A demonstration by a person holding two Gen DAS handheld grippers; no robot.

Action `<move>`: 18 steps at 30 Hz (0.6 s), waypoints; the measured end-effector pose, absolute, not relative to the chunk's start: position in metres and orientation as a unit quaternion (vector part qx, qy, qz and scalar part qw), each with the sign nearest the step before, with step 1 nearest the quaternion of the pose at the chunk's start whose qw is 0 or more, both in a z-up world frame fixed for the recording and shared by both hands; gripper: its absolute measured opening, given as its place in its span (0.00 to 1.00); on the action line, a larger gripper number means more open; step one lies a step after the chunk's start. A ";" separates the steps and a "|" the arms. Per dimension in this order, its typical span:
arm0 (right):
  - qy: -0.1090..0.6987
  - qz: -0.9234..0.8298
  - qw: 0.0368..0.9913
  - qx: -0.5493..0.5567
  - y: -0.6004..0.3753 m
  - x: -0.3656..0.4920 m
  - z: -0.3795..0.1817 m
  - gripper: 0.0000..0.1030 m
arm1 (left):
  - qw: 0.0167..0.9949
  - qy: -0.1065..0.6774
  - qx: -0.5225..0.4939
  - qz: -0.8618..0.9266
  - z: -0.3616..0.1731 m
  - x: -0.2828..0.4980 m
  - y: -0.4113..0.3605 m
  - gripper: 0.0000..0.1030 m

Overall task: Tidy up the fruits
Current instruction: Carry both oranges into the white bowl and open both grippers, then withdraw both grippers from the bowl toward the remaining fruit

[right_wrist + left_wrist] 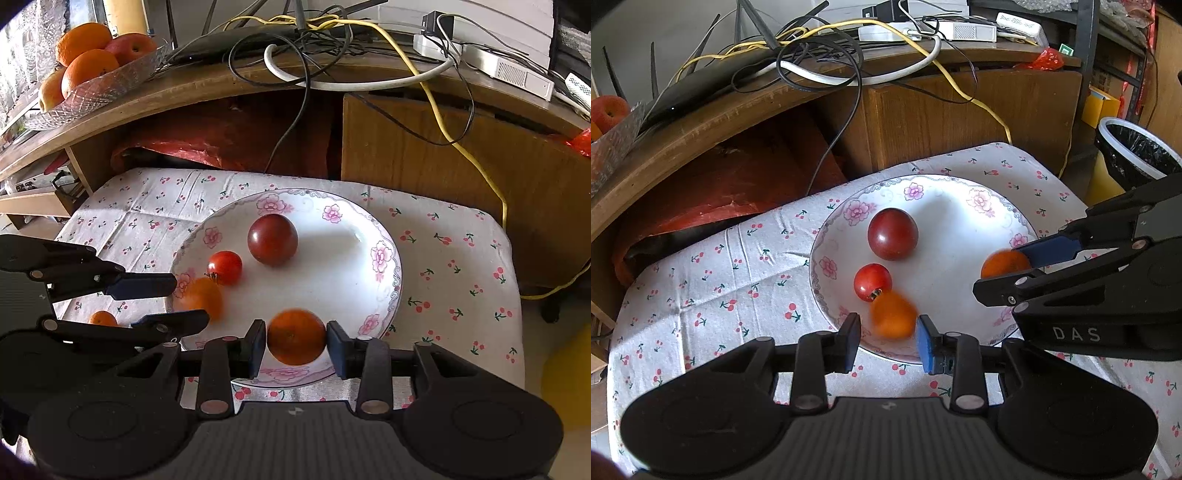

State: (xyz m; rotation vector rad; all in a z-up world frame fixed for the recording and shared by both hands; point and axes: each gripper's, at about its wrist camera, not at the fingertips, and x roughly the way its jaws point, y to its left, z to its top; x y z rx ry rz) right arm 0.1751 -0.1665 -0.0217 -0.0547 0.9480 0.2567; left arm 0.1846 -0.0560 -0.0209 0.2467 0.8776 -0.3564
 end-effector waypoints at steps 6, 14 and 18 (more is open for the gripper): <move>0.451 0.122 0.884 -0.026 -0.167 0.173 -0.020 0.36 | 0.883 0.421 0.116 -0.169 -0.021 0.185 -0.055 0.43; 0.443 0.122 0.888 -0.021 -0.168 0.171 -0.015 0.36 | 0.888 0.410 0.116 -0.173 -0.012 0.180 -0.054 0.43; 0.442 0.126 0.888 -0.023 -0.168 0.169 -0.014 0.36 | 0.889 0.408 0.118 -0.173 -0.010 0.177 -0.052 0.43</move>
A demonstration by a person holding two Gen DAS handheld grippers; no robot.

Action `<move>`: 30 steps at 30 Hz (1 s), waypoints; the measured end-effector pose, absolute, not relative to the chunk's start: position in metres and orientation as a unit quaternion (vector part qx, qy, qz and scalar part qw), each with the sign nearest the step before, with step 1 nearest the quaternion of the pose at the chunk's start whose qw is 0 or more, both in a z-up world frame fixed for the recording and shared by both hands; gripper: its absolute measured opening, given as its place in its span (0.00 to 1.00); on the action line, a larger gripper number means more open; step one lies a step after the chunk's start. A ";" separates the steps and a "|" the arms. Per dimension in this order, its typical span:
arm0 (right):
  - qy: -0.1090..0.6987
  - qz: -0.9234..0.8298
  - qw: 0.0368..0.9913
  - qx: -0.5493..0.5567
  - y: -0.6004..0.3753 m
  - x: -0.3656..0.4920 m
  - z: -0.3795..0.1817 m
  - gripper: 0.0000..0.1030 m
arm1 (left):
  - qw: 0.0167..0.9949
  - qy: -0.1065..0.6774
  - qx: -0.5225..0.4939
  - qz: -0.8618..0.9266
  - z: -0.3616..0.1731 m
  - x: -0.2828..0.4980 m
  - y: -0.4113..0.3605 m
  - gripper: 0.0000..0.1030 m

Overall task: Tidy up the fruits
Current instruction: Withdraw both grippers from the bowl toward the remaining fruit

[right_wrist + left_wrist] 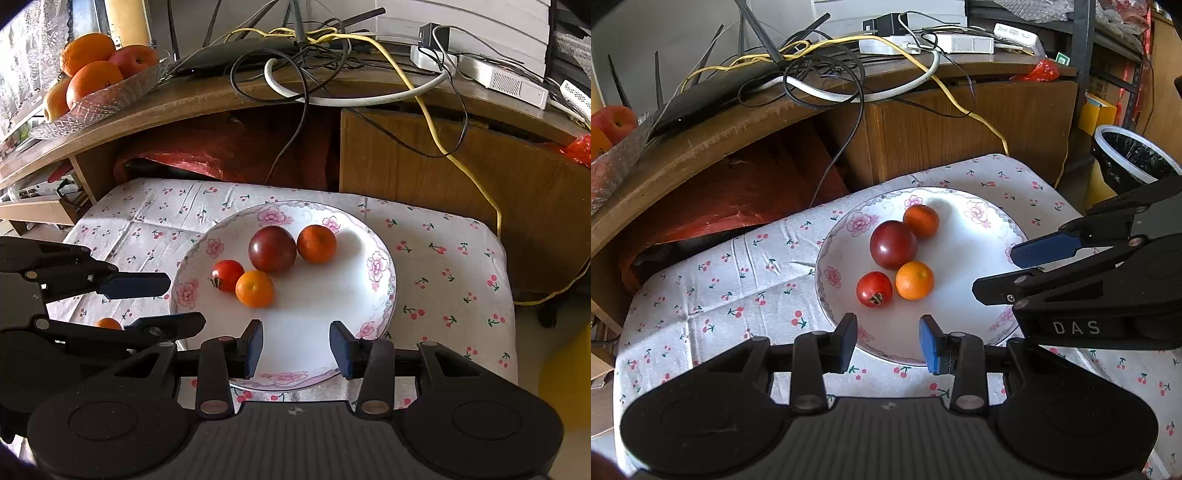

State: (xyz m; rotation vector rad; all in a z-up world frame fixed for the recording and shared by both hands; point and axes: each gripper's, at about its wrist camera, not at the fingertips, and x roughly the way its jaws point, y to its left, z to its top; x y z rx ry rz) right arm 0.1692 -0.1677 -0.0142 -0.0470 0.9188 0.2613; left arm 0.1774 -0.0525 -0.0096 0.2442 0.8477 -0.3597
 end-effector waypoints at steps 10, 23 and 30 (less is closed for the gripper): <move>0.442 0.133 0.887 -0.023 -0.164 0.166 -0.012 0.36 | 0.890 0.404 0.118 -0.177 -0.004 0.171 -0.049 0.43; 0.445 0.154 0.882 -0.034 -0.150 0.157 -0.011 0.36 | 0.888 0.406 0.122 -0.176 -0.001 0.159 -0.036 0.44; 0.447 0.163 0.879 -0.039 -0.142 0.154 -0.011 0.36 | 0.888 0.407 0.123 -0.175 0.000 0.153 -0.029 0.43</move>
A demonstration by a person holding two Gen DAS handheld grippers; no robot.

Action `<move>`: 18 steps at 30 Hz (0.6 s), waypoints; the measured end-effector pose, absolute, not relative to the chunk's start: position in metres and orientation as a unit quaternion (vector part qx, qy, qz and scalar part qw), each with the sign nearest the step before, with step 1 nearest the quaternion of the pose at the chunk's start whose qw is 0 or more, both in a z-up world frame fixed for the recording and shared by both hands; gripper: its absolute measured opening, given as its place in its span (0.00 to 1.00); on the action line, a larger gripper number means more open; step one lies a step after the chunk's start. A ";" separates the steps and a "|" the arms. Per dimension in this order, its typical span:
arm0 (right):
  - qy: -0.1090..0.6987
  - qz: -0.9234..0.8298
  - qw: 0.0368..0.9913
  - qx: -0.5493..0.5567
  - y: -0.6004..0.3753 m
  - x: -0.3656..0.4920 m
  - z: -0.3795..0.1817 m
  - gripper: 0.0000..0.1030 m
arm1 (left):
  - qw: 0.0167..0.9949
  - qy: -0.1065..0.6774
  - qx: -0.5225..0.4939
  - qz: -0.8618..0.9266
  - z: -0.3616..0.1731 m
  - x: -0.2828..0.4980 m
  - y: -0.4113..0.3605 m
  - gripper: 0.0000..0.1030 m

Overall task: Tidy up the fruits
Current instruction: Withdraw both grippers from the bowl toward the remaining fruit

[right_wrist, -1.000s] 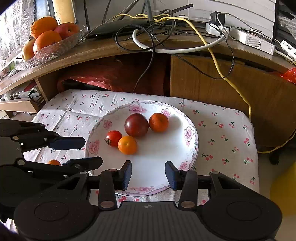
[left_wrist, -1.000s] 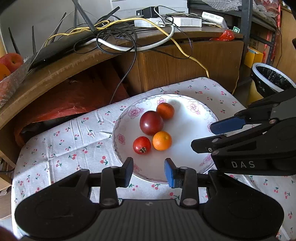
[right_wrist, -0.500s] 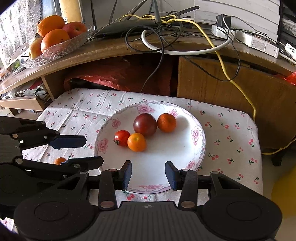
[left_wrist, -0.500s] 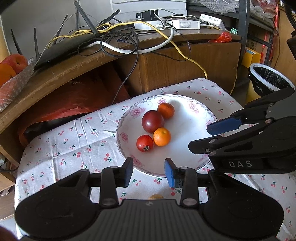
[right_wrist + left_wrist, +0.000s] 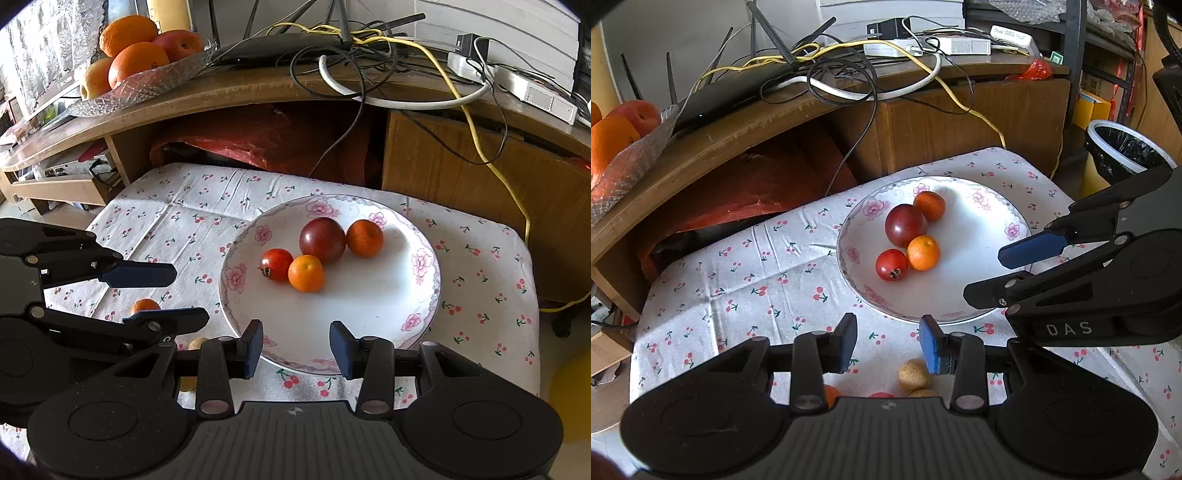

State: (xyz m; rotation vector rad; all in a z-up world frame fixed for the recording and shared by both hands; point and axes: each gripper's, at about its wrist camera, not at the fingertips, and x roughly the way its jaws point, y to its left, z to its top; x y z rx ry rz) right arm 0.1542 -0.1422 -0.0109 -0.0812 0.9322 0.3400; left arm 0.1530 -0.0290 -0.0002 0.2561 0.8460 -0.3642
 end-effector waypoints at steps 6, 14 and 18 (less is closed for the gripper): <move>0.453 0.173 0.874 -0.042 -0.137 0.150 -0.012 0.36 | 0.886 0.410 0.124 -0.179 -0.001 0.147 -0.022 0.43; 0.459 0.197 0.865 -0.054 -0.122 0.140 -0.012 0.36 | 0.880 0.416 0.133 -0.187 -0.002 0.130 -0.012 0.43; 0.463 0.211 0.859 -0.059 -0.114 0.136 -0.013 0.36 | 0.876 0.419 0.138 -0.195 -0.001 0.121 -0.006 0.43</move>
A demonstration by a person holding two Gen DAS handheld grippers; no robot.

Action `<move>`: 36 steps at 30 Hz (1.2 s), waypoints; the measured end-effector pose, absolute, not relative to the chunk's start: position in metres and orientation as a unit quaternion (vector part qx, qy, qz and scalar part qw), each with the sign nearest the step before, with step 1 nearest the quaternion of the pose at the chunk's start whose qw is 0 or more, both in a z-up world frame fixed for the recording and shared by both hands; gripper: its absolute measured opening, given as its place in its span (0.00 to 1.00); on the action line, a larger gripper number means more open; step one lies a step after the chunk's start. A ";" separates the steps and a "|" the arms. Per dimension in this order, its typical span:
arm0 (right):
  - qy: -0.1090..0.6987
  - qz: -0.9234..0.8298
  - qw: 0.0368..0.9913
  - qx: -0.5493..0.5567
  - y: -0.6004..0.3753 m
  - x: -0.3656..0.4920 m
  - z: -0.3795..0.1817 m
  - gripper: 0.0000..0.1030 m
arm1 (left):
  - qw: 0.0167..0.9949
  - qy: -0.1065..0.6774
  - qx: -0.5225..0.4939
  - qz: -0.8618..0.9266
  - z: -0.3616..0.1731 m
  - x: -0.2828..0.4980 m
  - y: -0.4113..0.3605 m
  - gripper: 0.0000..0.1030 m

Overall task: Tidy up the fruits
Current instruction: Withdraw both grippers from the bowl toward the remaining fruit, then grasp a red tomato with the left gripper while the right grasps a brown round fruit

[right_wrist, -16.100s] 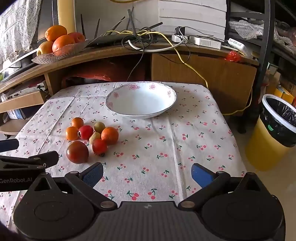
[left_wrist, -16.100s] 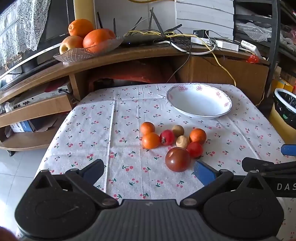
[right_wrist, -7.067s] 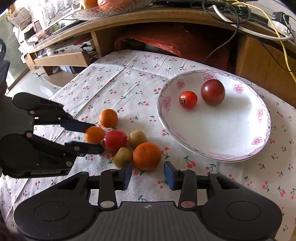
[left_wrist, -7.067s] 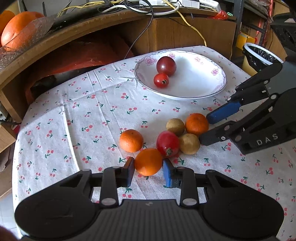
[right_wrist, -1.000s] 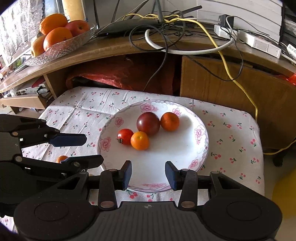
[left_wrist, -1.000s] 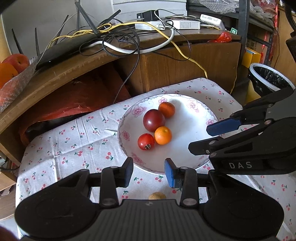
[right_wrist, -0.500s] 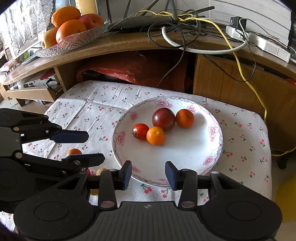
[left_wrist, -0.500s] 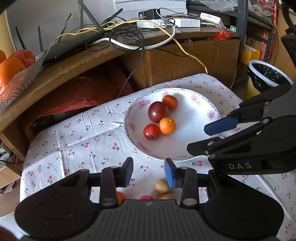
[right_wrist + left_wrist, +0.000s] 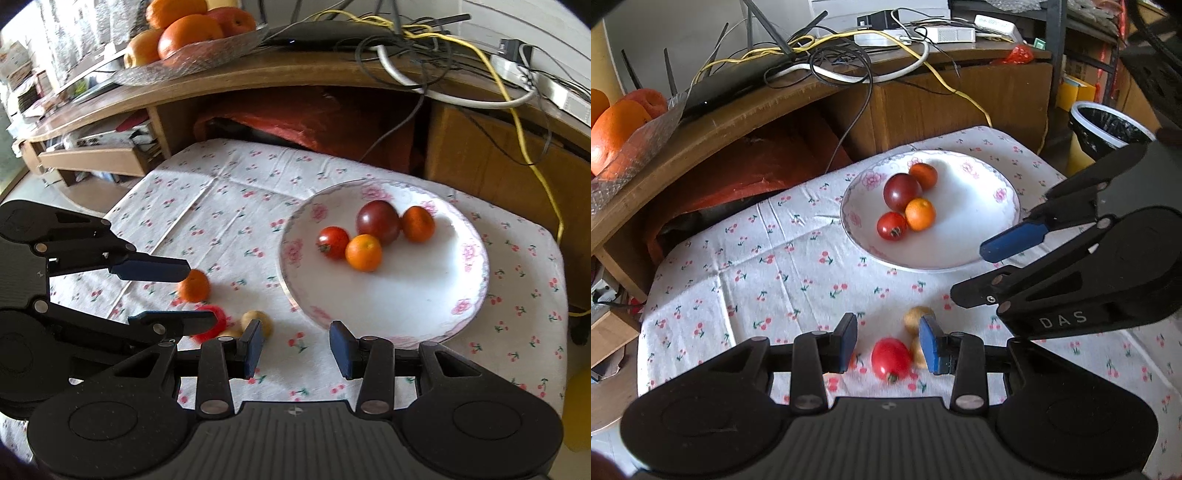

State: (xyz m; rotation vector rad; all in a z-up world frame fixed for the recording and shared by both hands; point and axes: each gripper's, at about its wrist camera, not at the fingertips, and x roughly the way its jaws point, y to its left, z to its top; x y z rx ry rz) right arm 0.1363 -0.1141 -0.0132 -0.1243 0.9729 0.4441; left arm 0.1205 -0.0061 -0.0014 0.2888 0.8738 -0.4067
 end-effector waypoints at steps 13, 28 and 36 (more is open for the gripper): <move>0.485 0.240 0.838 -0.072 -0.095 0.130 -0.029 0.36 | 0.865 0.444 0.138 -0.188 -0.018 0.109 0.019 0.44; 0.495 0.264 0.825 -0.073 -0.077 0.135 -0.048 0.36 | 0.857 0.454 0.138 -0.200 -0.026 0.106 0.024 0.44; 0.500 0.265 0.821 -0.076 -0.078 0.135 -0.046 0.22 | 0.855 0.453 0.140 -0.207 -0.028 0.108 0.019 0.44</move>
